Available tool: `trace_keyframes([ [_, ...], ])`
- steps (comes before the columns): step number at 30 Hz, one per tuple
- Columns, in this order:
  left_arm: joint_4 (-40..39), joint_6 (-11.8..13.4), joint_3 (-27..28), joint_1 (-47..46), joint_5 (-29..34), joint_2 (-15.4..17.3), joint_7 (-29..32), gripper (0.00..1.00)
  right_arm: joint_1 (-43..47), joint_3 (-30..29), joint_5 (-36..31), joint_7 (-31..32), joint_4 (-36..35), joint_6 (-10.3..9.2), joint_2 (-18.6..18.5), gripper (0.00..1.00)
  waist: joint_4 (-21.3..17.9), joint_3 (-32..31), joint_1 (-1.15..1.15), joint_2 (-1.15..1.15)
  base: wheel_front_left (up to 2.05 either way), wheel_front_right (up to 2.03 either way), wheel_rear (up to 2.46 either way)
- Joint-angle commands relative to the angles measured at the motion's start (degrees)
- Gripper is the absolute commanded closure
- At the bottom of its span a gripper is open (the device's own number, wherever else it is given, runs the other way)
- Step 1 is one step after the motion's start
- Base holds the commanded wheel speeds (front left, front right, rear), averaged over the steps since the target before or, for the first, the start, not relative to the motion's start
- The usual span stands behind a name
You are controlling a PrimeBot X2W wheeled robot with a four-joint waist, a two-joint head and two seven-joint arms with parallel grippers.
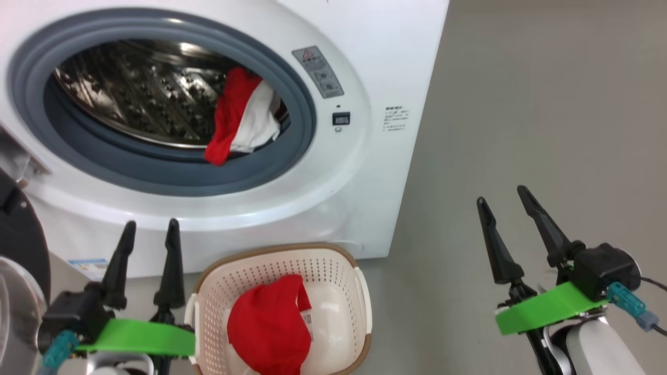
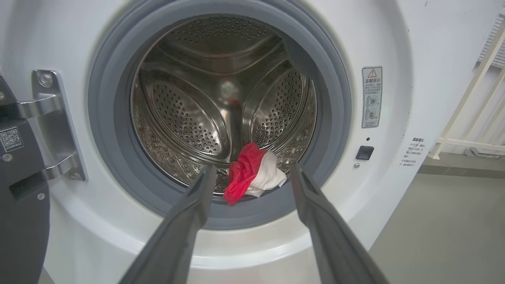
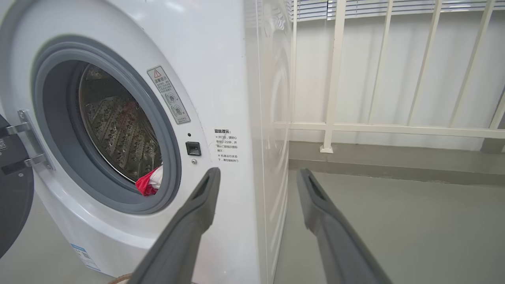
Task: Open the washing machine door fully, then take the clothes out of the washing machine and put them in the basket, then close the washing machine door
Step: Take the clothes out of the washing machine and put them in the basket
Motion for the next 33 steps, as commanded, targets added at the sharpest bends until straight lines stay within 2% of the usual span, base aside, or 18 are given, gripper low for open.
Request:
trace_keyframes([
  [1,-1.9,-0.3,1.8,0.4,0.5,1.0,-0.4,0.00,0.1,0.9,-0.6,-0.4,-1.6,0.20,0.1,0.00,-0.3,-1.1,0.00,0.00,0.00,0.00,0.00],
  [15,-6.2,-0.4,2.8,9.9,0.6,1.0,-0.4,0.00,5.4,-0.3,-0.4,-0.4,-1.5,0.20,-0.3,0.00,-2.7,-7.5,0.00,0.00,0.00,0.00,0.00],
  [33,-6.9,-0.4,1.8,12.5,0.0,1.4,-0.4,0.00,6.5,0.2,-1.1,-0.4,-1.5,0.20,-0.6,0.00,-3.3,-8.6,0.00,0.00,0.00,0.00,0.00],
])
